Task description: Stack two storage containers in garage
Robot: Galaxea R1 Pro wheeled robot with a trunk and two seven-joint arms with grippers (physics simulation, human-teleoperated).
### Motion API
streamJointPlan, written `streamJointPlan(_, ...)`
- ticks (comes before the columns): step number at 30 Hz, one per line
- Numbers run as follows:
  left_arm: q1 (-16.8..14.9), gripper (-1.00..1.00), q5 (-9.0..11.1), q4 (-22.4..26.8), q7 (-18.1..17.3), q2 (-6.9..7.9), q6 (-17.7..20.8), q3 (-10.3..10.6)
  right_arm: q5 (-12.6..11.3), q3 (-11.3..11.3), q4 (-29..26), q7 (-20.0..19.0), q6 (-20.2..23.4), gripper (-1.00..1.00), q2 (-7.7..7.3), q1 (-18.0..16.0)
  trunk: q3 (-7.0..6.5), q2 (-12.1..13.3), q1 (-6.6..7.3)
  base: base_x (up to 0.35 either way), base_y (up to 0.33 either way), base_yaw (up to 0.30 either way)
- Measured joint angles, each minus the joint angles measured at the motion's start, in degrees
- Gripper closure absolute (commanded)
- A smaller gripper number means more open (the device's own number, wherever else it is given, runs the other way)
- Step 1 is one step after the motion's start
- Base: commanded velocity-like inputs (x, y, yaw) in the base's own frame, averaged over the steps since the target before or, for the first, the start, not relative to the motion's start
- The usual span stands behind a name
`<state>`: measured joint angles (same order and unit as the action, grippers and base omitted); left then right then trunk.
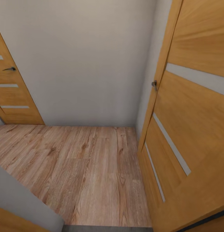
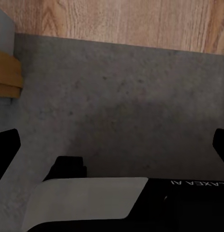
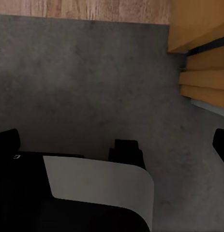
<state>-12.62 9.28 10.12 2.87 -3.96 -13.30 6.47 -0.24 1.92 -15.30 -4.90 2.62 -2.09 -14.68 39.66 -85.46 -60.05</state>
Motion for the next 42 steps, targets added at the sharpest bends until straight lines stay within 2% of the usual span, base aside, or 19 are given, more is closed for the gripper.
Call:
streamJointPlan(18, 0.0, -1.0, -0.01, 0.03, -0.01, 0.02, -0.14, 0.05, 0.0, 0.0, 0.03, 0.0, 0.0, -1.0, 0.0, 0.0, 0.0, 0.0, 0.01, 0.057, 0.025, 0.0)
streamJointPlan(42, 0.0, -1.0, -0.02, -0.05, -0.01, 0.01, -0.15, 0.14, 0.0, 0.0, 0.03, 0.01, 0.0, -1.0, 0.02, 0.0, 0.0, 0.0, 0.03, 0.311, 0.002, 0.0)
